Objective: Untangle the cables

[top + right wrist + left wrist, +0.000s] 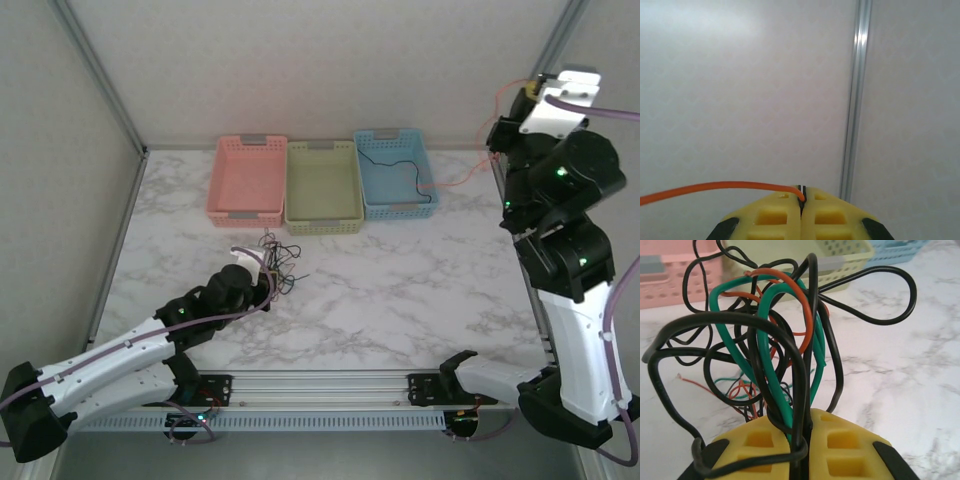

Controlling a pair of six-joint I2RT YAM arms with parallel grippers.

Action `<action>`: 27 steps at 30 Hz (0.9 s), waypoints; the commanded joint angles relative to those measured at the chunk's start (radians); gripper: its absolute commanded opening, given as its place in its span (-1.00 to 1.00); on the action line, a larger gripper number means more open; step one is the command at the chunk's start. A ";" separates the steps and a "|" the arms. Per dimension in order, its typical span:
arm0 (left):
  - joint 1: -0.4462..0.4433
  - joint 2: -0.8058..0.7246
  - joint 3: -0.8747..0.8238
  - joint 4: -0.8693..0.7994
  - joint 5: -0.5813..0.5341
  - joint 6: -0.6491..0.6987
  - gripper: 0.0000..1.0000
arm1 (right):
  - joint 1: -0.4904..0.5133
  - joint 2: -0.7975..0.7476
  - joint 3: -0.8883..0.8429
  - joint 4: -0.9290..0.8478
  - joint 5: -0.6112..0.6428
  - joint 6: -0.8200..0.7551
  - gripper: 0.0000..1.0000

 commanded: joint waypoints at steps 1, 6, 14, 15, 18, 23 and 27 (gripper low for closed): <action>0.014 -0.001 0.029 -0.094 -0.128 -0.058 -1.00 | -0.006 -0.028 0.051 0.051 0.039 -0.035 -1.00; 0.044 -0.007 0.027 -0.110 -0.143 -0.081 -1.00 | -0.006 -0.042 0.075 -0.049 -0.044 0.061 -1.00; 0.052 -0.020 0.101 -0.192 -0.147 -0.063 -1.00 | -0.005 -0.045 0.009 -0.209 -0.232 0.269 -1.00; 0.053 -0.019 0.120 -0.217 -0.153 -0.060 -1.00 | -0.006 -0.041 0.008 -0.231 -0.274 0.303 -1.00; 0.053 -0.035 0.152 -0.263 -0.159 -0.038 -1.00 | -0.006 -0.034 -0.004 -0.265 -0.355 0.380 -1.00; 0.053 -0.050 0.206 -0.317 -0.158 -0.025 -1.00 | -0.006 -0.007 -0.087 -0.231 -0.493 0.492 -1.00; 0.053 -0.041 0.254 -0.373 -0.176 0.004 -1.00 | -0.006 0.073 -0.109 -0.165 -0.630 0.570 -1.00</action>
